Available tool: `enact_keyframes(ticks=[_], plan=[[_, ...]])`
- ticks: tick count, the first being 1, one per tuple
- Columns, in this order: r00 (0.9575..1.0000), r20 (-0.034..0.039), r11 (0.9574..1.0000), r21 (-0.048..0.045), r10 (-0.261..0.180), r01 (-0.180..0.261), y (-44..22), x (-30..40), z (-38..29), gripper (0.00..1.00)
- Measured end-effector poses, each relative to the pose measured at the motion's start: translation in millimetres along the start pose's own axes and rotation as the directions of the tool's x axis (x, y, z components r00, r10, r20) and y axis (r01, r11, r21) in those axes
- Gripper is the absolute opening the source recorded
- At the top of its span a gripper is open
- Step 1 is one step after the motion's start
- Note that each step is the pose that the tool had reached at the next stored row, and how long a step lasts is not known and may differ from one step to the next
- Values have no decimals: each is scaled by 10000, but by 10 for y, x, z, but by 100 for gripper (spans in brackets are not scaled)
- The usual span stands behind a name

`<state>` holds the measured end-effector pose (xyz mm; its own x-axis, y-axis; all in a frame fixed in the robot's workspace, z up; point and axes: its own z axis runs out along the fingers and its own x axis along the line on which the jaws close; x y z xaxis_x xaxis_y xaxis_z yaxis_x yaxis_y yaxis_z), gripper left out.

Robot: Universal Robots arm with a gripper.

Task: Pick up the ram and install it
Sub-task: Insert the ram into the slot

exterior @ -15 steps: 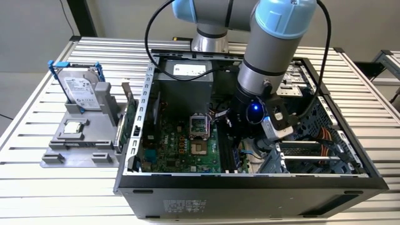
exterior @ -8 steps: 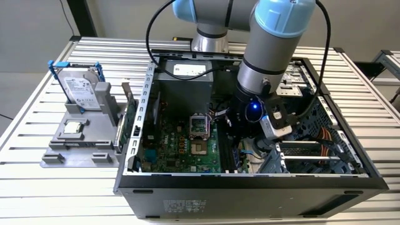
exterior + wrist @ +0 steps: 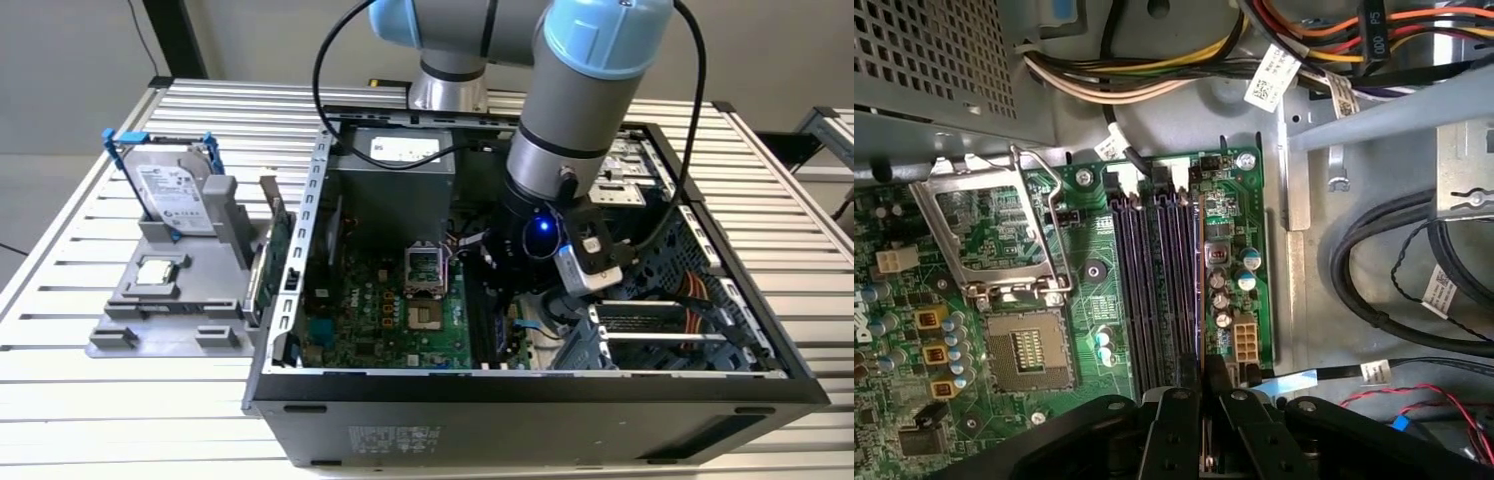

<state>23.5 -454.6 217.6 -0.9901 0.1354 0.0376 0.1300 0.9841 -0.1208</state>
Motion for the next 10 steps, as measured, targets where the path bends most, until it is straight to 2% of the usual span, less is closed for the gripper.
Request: enact_keyframes(ticks=[7,10], plan=[[10000,8,10000,1,-83,83,-3,-9,-37,0],[9995,34,9996,11,-299,299,-3,-9,-37,0]])
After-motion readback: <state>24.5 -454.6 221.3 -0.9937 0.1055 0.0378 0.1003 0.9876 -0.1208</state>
